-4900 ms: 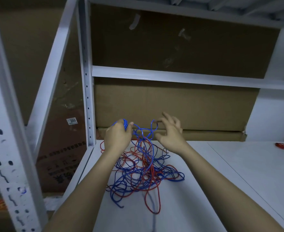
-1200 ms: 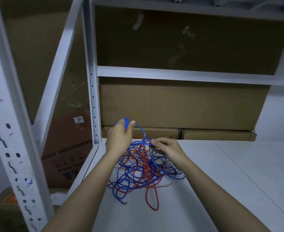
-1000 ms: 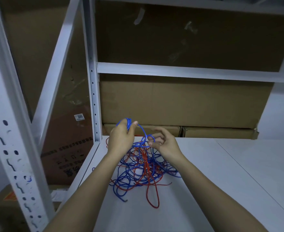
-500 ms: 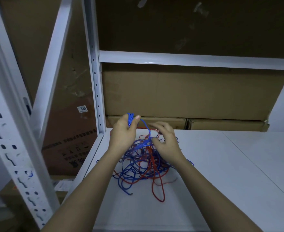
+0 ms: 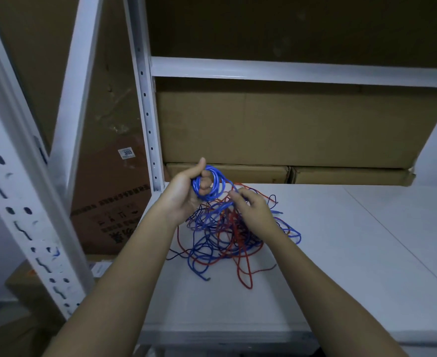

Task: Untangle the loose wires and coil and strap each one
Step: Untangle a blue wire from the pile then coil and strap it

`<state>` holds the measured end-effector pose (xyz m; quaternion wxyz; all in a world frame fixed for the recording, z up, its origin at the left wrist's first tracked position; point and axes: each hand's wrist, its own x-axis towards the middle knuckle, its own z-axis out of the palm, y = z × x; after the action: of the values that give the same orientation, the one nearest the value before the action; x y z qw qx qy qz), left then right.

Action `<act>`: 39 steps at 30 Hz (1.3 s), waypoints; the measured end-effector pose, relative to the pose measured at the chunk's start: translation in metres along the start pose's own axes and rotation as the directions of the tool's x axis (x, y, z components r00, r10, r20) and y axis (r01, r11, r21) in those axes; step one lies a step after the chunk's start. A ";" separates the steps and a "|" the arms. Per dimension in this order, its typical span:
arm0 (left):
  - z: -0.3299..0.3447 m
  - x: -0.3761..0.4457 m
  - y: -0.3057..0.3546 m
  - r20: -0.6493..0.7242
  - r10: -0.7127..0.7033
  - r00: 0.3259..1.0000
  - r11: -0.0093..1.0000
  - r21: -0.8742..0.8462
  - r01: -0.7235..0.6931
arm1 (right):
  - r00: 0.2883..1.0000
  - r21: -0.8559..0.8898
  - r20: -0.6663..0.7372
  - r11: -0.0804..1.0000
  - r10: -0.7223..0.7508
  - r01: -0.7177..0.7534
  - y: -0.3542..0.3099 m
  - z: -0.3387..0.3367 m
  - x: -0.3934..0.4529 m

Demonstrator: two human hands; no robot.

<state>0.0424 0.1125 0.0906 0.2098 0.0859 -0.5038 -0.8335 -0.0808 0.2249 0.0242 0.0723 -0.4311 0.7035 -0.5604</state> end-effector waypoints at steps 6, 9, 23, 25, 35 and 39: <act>-0.006 0.002 -0.007 0.003 0.134 0.991 0.961 -0.246 -0.129 | 0.981 -0.354 0.161 0.921 -0.110 0.162 -0.004 0.007 0.005; -0.006 0.007 -0.012 -0.022 0.281 0.959 0.958 0.058 -0.280 | 0.942 -0.502 0.270 0.806 -0.199 0.314 -0.002 0.018 -0.002; -0.031 0.027 -0.056 0.222 0.154 0.963 -0.068 0.974 -0.214 | 0.991 -0.404 0.038 0.906 -0.125 0.129 0.014 -0.015 -0.009; -0.025 0.026 -0.053 0.243 0.130 0.961 -0.072 0.969 -0.236 | 0.987 -0.468 -0.006 0.873 -0.161 0.139 0.016 -0.020 -0.008; -0.009 0.023 -0.048 0.050 0.116 0.992 0.404 0.910 -0.093 | 0.994 -0.465 -0.105 0.883 0.018 -0.065 0.012 -0.022 0.000; -0.011 0.020 -0.050 0.046 0.157 0.987 0.458 0.882 -0.114 | 0.995 -0.610 -0.082 0.793 -0.065 0.002 0.012 -0.039 0.008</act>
<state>0.0149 0.1148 0.0431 0.2115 0.1588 -0.8614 -0.4337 -0.1151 0.2483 0.0309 -0.1149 -0.4157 0.8412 -0.3261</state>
